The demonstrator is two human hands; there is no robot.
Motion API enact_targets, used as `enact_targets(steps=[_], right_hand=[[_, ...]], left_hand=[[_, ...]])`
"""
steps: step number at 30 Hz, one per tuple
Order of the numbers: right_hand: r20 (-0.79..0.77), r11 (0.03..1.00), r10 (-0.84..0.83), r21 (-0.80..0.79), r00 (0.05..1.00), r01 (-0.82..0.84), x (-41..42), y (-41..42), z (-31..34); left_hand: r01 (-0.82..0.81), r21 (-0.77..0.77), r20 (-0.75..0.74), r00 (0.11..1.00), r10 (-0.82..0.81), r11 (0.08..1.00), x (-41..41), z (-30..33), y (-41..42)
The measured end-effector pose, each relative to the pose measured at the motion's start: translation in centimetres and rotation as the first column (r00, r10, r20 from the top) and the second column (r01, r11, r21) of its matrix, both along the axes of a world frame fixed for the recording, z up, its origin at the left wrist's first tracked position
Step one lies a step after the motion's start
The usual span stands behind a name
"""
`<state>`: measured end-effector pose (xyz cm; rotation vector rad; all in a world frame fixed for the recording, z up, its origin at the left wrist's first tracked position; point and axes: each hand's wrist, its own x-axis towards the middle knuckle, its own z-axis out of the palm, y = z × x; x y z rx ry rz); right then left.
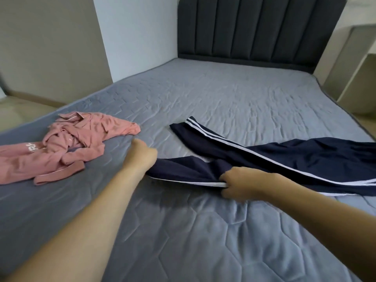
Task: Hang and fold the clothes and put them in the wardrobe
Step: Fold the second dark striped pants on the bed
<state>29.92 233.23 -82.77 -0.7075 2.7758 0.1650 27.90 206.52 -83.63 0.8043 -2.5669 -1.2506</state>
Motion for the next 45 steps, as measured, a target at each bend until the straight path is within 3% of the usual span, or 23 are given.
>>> enact_targets(steps=[1, 2, 4, 5, 6, 8, 9, 10, 12, 13, 14, 16, 18, 20, 23, 25, 27, 30, 34, 37, 41, 43, 45], right_hand=[[0.116, 0.999, -0.021, 0.033, 0.993, 0.018, 0.7, -0.3, 0.3], [0.249, 0.996, -0.075, 0.071, 0.966, 0.059, 1.1, -0.7, 0.5], [0.562, 0.967, -0.254, 0.125, 0.787, 0.223, 1.9, -1.2, 0.9], [0.662, 0.945, -0.302, 0.110, 0.686, 0.309, 1.6, -1.2, 1.2], [0.700, 0.932, -0.286, 0.043, 0.654, 0.361, 0.8, -0.8, 1.5], [0.577, 0.879, -0.202, -0.249, 0.791, 0.406, -1.1, 0.4, 1.8], [0.398, 0.844, -0.232, -0.371, 0.888, 0.387, -2.2, 1.3, 1.7], [0.152, 0.848, -0.291, -0.416, 0.945, 0.328, -3.2, 2.3, 1.2], [-0.238, 0.901, -0.396, -0.284, 0.887, 0.327, -4.8, 4.4, -0.4], [-0.264, 0.890, -0.447, -0.230, 0.855, 0.394, -5.3, 5.5, -1.4], [-0.218, 0.864, -0.496, -0.223, 0.840, 0.452, -5.7, 6.6, -2.2], [-0.075, 0.801, -0.552, -0.323, 0.830, 0.504, -6.4, 8.3, -3.5], [-0.115, 0.817, -0.538, -0.315, 0.835, 0.483, -6.6, 9.2, -4.6], [-0.185, 0.852, -0.513, -0.232, 0.838, 0.470, -6.5, 9.5, -4.9], [-0.120, 0.849, -0.472, -0.327, 0.874, 0.414, -6.2, 10.3, -4.2], [-0.163, 0.868, -0.421, -0.359, 0.892, 0.344, -5.7, 10.9, -3.5], [-0.248, 0.897, -0.365, -0.354, 0.897, 0.267, -4.5, 11.2, -2.9], [-0.302, 0.945, -0.226, -0.297, 0.926, 0.134, -2.1, 11.9, -2.5], [-0.207, 0.998, -0.055, -0.054, 0.977, 0.045, 0.7, 12.1, -2.2], [-0.216, 0.999, 0.020, 0.052, 0.976, -0.009, 2.0, 10.3, -1.5], [-0.385, 0.963, 0.270, 0.096, 0.882, -0.253, 2.8, 6.1, -1.2], [-0.318, 0.951, 0.305, 0.146, 0.898, -0.272, 3.1, 3.7, -1.4], [-0.112, 0.958, 0.223, 0.212, 0.968, -0.196, 3.5, 1.8, -1.5]], left_hand=[[0.128, -0.224, 0.188, 0.978, -0.086, 0.966, 0.9, 0.5, -1.0], [0.302, -0.391, 0.418, 0.900, -0.125, 0.869, 2.0, 0.9, -1.7], [0.602, -0.460, 0.765, 0.641, -0.052, 0.653, 4.3, 1.3, -1.5], [0.654, -0.452, 0.818, 0.575, -0.011, 0.606, 4.6, 1.0, -0.9], [0.658, -0.466, 0.803, 0.595, -0.030, 0.591, 4.4, 0.5, -0.1], [0.622, -0.524, 0.612, 0.750, -0.250, 0.582, 3.2, -1.4, 2.0], [0.617, -0.538, 0.490, 0.783, -0.383, 0.574, 2.6, -2.4, 3.4], [0.648, -0.527, 0.432, 0.762, -0.483, 0.550, 2.2, -3.3, 4.9], [0.745, -0.450, 0.526, 0.667, -0.528, 0.493, 1.1, -5.8, 6.8], [0.756, -0.420, 0.571, 0.651, -0.501, 0.503, 0.3, -6.7, 7.1], [0.716, -0.445, 0.535, 0.694, -0.481, 0.538, -0.9, -7.2, 7.2], [0.548, -0.599, 0.300, 0.829, -0.471, 0.583, -4.0, -6.6, 7.8], [0.451, -0.694, 0.083, 0.825, -0.559, 0.562, -7.6, -5.0, 9.7], [0.569, -0.693, 0.123, 0.697, -0.706, 0.442, -10.5, -3.4, 12.3], [0.751, -0.655, 0.446, 0.469, -0.762, 0.078, -12.8, -1.6, 15.9], [0.711, -0.696, 0.563, 0.454, -0.691, -0.100, -13.1, -0.8, 16.8], [0.581, -0.795, 0.536, 0.539, -0.650, -0.173, -12.3, -0.4, 15.9], [0.327, -0.930, 0.352, 0.668, -0.655, -0.167, -8.9, 0.2, 12.2], [0.079, -0.996, 0.079, 0.761, -0.644, -0.029, -1.7, 1.1, 5.6], [0.143, -0.987, 0.085, 0.858, -0.507, 0.077, 4.1, 0.7, 2.1], [0.222, -0.964, 0.137, 0.885, -0.445, 0.145, 9.8, -0.8, 1.0], [0.286, -0.944, 0.213, 0.909, -0.358, 0.165, 11.5, -1.4, 0.9], [0.405, -0.899, 0.360, 0.900, -0.246, 0.166, 12.7, -2.0, 0.8]])
